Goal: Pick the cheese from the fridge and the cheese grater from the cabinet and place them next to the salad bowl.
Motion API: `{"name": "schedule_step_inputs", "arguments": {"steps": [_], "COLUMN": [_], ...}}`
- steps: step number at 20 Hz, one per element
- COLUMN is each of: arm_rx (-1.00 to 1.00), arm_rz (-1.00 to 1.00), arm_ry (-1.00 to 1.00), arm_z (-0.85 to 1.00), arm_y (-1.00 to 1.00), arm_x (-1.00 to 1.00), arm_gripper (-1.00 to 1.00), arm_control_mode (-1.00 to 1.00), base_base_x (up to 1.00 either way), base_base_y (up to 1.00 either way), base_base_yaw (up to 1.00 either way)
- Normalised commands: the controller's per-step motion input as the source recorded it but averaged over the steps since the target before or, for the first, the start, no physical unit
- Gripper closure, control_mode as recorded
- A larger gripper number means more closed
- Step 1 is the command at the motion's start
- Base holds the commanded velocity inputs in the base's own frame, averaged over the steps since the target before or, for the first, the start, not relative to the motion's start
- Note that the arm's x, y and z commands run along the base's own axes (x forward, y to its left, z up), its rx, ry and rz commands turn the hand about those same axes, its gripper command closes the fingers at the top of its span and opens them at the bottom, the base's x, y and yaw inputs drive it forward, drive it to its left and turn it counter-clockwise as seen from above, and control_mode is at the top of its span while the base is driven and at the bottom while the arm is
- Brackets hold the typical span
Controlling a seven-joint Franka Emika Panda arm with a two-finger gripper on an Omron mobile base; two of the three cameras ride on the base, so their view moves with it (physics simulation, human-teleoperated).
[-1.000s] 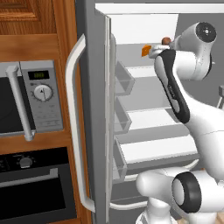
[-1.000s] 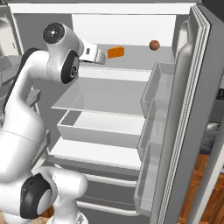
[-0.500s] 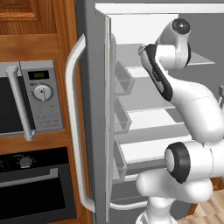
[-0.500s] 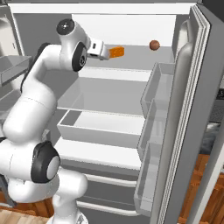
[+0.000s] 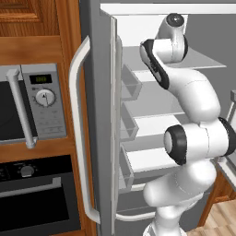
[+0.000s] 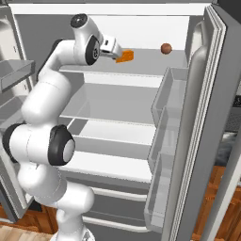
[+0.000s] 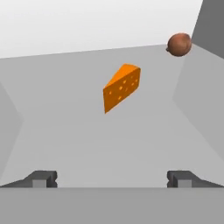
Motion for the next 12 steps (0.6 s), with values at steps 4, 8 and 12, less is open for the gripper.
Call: {"name": "schedule_step_inputs", "arguments": {"steps": [4,8,12], "arm_rx": [0.00,0.00,0.00], "arm_rz": [-0.01,-0.03,-0.02], "arm_ry": [0.00,0.00,0.00], "arm_z": [-0.10,-0.29,-0.12], "arm_y": [-0.11,-0.28,-0.19], "arm_x": [0.36,0.24,0.28], "arm_gripper": [-1.00,-1.00,-1.00], "arm_control_mode": [-1.00,-1.00,-1.00], "base_base_x": [0.00,0.00,0.00], "base_base_y": [0.00,0.00,0.00], "base_base_yaw": [0.00,0.00,0.00]}}
